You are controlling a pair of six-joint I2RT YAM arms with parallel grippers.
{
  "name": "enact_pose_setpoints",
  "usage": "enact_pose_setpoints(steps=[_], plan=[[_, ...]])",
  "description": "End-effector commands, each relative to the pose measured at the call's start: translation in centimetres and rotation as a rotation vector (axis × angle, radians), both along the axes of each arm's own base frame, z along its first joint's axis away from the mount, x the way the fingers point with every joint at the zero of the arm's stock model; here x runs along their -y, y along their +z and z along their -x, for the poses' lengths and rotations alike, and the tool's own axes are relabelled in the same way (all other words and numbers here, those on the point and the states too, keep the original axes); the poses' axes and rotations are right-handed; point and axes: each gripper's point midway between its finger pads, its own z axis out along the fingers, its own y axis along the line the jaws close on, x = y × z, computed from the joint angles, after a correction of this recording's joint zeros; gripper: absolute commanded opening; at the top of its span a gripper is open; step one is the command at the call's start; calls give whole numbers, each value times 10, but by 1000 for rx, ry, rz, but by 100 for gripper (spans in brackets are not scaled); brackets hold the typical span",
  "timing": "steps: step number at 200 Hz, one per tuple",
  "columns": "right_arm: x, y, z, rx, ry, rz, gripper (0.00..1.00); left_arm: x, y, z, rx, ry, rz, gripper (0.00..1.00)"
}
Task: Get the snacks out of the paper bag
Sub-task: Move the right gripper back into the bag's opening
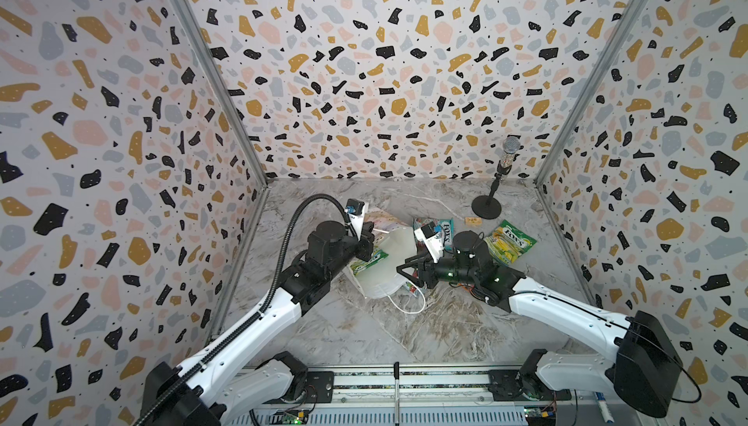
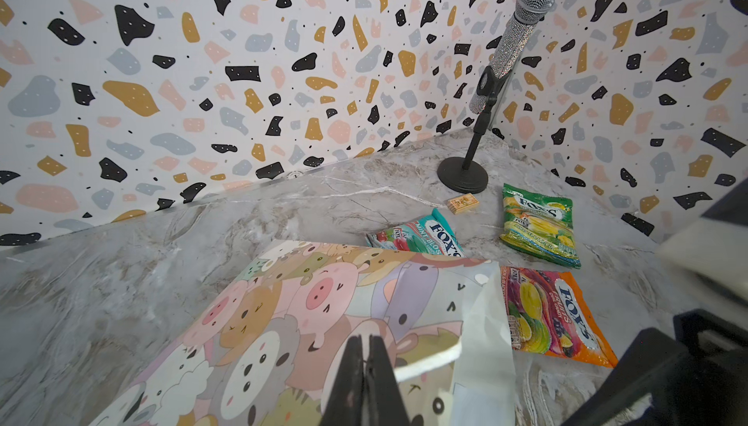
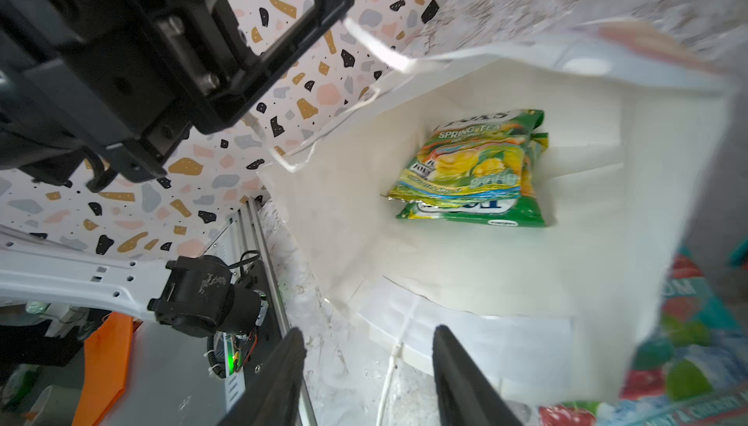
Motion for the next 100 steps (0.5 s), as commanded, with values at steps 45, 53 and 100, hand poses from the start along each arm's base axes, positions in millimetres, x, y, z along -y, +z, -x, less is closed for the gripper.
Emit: enact_pose_setpoints(steps=[45,53,100], plan=[[-48,-29,-4,-42,65,42,49,-12,17,-7,48,100,71,0],[-51,-35,-7,-49,61,52,49,-15,17,-8,50,111,69,0],[-61,-75,-34,-61,37,161,45,-20,18,-8,61,142,67,0]])
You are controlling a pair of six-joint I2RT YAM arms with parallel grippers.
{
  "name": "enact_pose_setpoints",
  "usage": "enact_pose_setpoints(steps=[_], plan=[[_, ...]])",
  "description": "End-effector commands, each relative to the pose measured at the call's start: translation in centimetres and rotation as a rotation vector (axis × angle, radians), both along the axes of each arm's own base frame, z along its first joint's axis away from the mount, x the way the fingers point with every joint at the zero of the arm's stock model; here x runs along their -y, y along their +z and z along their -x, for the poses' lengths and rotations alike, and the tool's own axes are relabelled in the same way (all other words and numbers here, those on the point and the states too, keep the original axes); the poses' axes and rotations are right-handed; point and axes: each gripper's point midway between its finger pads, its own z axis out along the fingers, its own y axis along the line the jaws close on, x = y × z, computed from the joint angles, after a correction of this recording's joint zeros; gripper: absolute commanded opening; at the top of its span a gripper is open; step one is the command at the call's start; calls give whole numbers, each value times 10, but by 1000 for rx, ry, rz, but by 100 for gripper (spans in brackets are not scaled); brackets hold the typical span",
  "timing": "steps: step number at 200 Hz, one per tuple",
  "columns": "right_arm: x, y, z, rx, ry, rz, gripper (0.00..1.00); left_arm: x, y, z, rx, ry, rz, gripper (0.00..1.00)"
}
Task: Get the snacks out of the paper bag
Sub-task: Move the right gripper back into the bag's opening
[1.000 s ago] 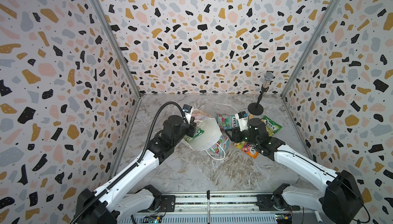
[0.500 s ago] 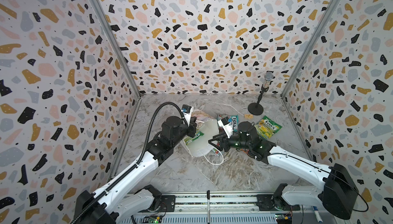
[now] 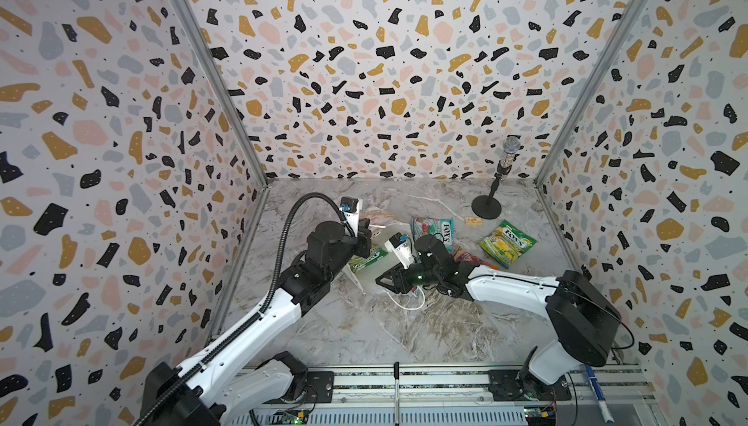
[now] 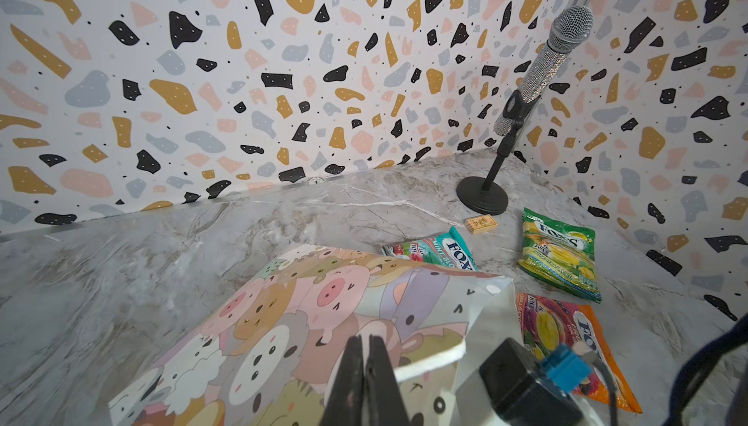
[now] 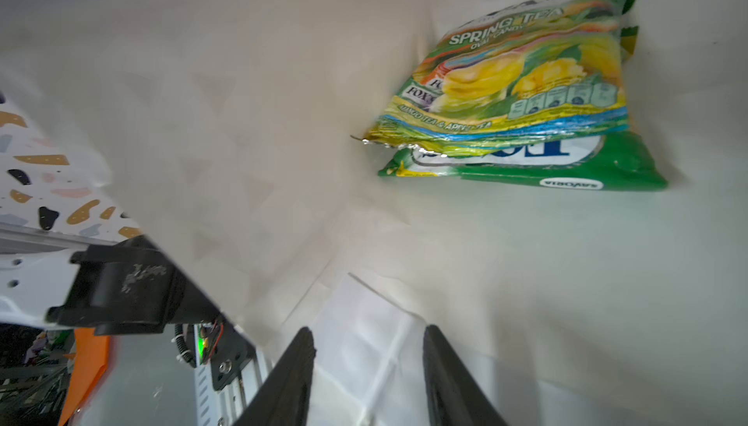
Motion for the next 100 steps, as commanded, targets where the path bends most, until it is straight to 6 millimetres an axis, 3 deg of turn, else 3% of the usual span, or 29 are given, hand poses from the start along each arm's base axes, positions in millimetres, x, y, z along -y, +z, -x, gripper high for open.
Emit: enact_pose_setpoints(steps=[1,46,100], plan=[[-7,6,-20,53,-15,12,45,-8,13,-1,52,47,29,0],[-6,-11,-53,37,-60,75,44,-9,11,-2,49,56,21,0],[-28,4,-63,-58,-114,-22,42,-9,12,-3,51,61,34,0]])
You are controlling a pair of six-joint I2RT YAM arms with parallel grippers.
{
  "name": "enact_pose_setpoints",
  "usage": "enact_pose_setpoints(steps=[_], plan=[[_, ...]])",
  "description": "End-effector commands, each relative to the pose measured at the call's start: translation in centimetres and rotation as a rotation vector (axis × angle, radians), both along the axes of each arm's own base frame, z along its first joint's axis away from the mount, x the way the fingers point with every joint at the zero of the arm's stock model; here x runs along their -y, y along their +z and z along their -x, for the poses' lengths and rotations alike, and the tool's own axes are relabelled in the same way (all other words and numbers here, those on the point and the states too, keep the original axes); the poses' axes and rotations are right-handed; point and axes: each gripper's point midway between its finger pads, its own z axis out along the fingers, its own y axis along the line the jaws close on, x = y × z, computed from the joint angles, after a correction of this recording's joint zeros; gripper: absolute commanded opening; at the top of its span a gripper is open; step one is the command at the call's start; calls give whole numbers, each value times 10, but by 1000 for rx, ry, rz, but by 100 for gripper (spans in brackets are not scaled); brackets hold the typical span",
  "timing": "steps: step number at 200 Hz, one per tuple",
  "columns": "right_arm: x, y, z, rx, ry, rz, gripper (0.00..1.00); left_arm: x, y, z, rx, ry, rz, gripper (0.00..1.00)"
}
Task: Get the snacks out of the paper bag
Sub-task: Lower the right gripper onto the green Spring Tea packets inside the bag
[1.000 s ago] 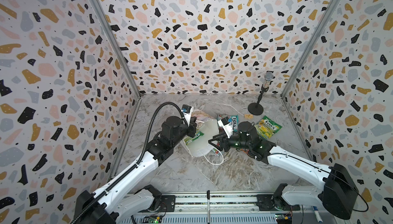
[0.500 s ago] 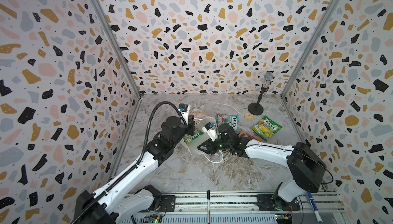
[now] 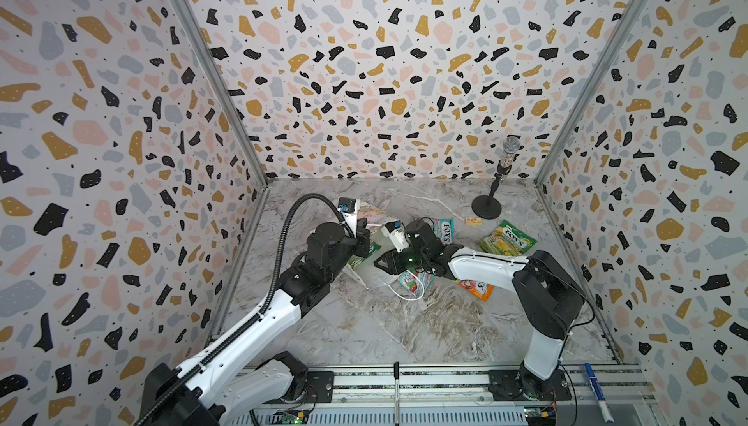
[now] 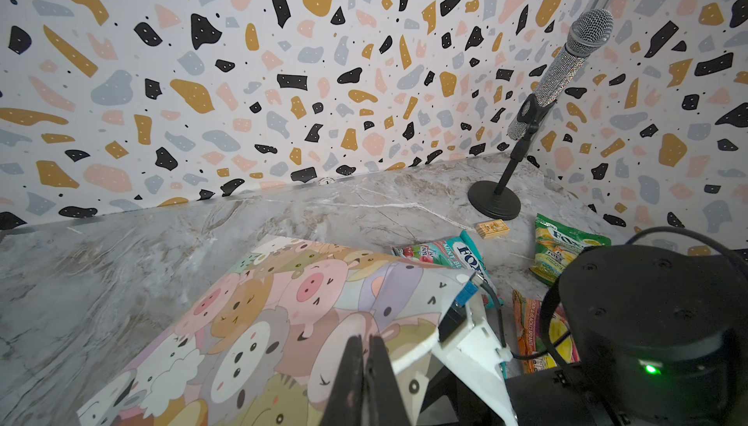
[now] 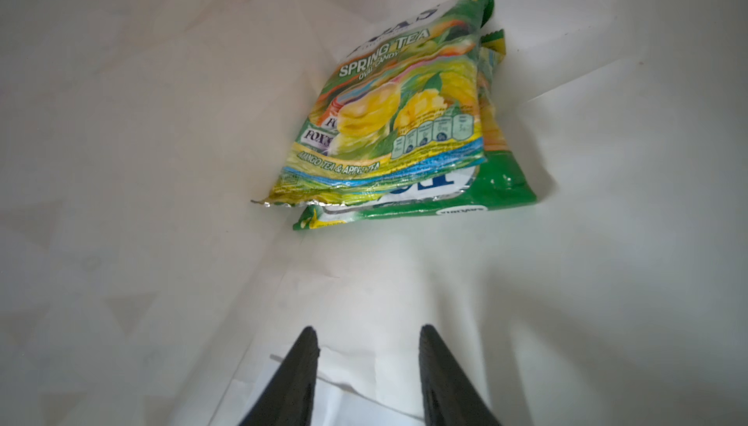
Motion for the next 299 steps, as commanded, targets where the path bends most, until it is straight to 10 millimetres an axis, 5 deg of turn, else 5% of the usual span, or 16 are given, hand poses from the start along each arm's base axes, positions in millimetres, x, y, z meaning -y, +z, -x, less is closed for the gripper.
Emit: enact_pose_setpoints(steps=[1,77,197,299], plan=[[-17,22,-1,-38,-27,-78,42,-4,12,-1,48,28,36,0],[-48,23,-17,-210,-226,-249,40,4,12,2,45,-26,34,0],[-49,5,-47,-287,-432,-269,39,18,16,12,57,-125,25,0],[-39,0,-52,-263,-524,-214,47,16,16,12,59,-118,19,0]])
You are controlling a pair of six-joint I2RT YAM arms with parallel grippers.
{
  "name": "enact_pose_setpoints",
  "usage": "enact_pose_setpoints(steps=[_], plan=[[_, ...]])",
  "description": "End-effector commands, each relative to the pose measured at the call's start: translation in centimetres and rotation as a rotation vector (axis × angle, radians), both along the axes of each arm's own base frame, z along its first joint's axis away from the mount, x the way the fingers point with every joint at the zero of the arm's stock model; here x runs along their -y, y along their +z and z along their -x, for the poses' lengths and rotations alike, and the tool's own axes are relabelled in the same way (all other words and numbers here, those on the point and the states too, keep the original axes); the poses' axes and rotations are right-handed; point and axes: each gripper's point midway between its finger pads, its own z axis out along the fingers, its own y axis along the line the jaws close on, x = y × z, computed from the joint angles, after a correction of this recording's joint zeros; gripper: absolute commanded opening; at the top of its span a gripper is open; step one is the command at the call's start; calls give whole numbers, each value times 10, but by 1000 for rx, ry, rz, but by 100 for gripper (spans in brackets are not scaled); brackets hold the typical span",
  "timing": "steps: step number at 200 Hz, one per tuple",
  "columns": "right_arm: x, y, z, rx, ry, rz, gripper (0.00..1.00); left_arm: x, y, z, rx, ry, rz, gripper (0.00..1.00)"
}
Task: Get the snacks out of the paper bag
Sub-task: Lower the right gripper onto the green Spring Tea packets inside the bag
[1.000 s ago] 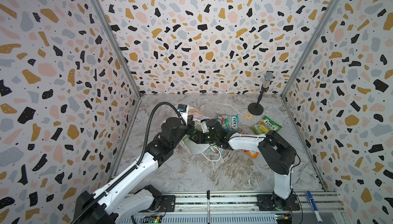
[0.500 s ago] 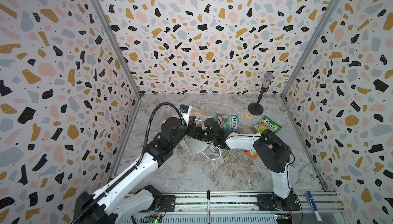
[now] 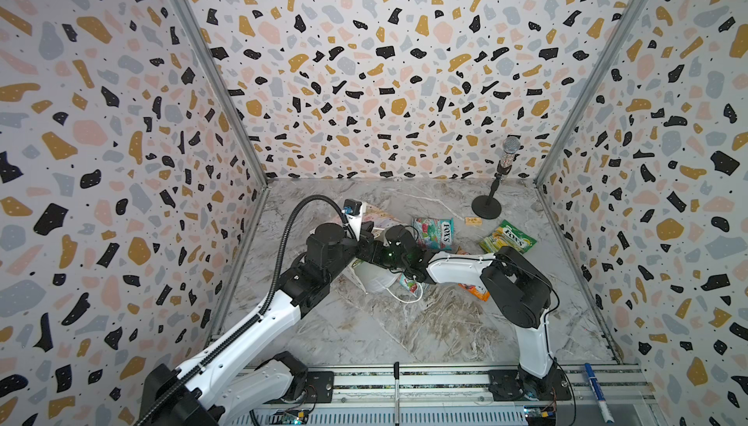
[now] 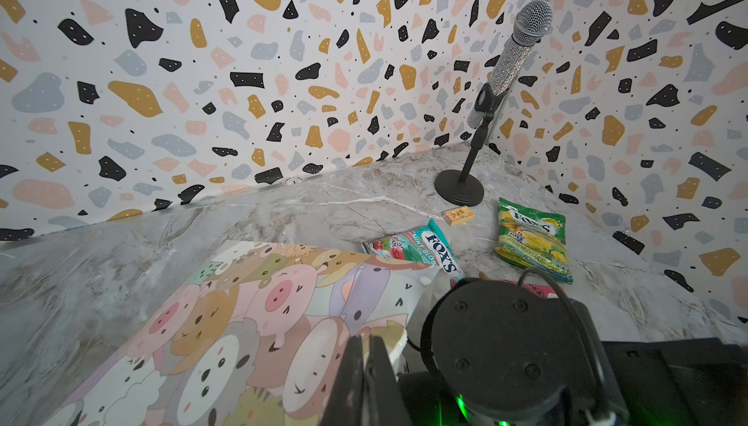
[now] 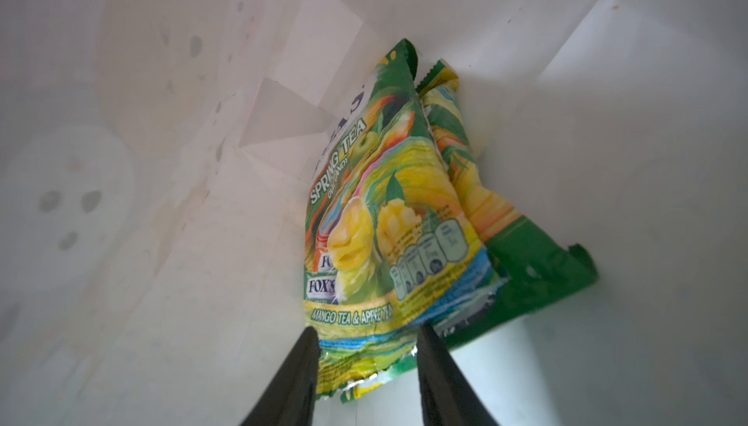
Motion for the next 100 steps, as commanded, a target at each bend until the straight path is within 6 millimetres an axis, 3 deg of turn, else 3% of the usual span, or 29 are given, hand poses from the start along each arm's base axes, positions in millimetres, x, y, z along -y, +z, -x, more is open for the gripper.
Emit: enact_pose_setpoints(steps=[1,62,100], plan=[[6,14,-11,20,-69,10,47,-1,17,2,59,1,21,0],[9,21,-11,39,-90,11,54,-1,16,2,57,2,19,0],[0,20,-13,32,-69,-10,46,0,16,3,53,-7,17,0]])
